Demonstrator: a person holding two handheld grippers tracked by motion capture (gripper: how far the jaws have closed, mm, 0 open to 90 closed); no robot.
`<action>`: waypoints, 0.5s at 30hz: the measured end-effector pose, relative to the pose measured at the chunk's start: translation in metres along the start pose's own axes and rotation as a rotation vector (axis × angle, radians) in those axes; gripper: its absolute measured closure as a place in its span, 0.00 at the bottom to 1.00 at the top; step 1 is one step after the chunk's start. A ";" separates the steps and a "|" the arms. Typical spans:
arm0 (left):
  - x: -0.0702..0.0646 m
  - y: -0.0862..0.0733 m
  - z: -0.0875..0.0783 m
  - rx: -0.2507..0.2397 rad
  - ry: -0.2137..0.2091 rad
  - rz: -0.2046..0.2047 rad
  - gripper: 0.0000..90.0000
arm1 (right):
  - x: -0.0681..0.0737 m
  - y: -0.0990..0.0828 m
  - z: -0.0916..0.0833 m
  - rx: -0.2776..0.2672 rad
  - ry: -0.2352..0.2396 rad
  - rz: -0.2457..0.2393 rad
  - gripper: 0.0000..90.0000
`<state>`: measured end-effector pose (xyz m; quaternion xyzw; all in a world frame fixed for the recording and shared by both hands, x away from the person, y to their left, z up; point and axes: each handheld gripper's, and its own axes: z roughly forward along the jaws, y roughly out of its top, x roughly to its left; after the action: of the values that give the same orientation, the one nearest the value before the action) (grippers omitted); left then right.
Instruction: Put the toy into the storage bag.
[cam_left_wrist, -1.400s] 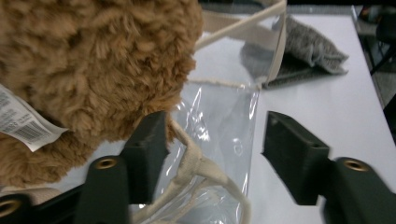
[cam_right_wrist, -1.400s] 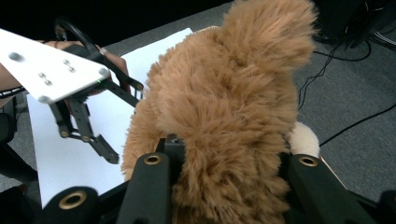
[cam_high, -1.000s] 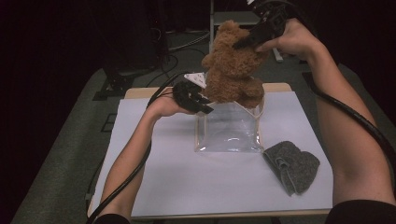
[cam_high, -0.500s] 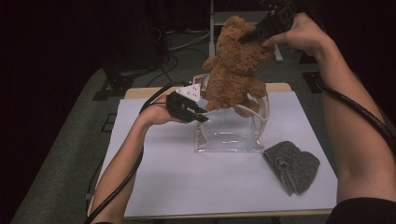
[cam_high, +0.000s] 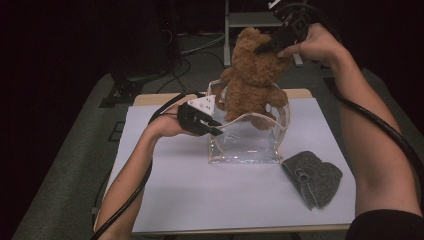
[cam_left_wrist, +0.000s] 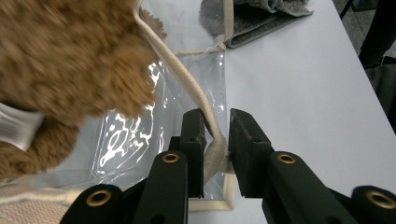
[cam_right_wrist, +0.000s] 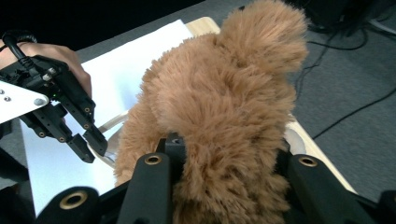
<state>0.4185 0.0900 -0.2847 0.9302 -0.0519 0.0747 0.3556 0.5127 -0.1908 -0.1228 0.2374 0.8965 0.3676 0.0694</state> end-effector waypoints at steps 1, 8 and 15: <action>0.000 -0.001 0.000 -0.003 0.000 -0.002 0.84 | 0.000 0.000 0.000 0.000 0.000 0.000 0.71; -0.001 -0.006 -0.001 -0.010 -0.009 -0.012 0.84 | 0.001 -0.004 0.021 0.015 0.026 -0.001 0.71; -0.001 -0.006 -0.001 -0.004 -0.010 -0.010 0.84 | 0.001 -0.013 0.035 0.050 0.019 0.001 0.71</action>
<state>0.4180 0.0951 -0.2883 0.9301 -0.0492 0.0684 0.3575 0.5174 -0.1769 -0.1572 0.2359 0.9059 0.3474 0.0547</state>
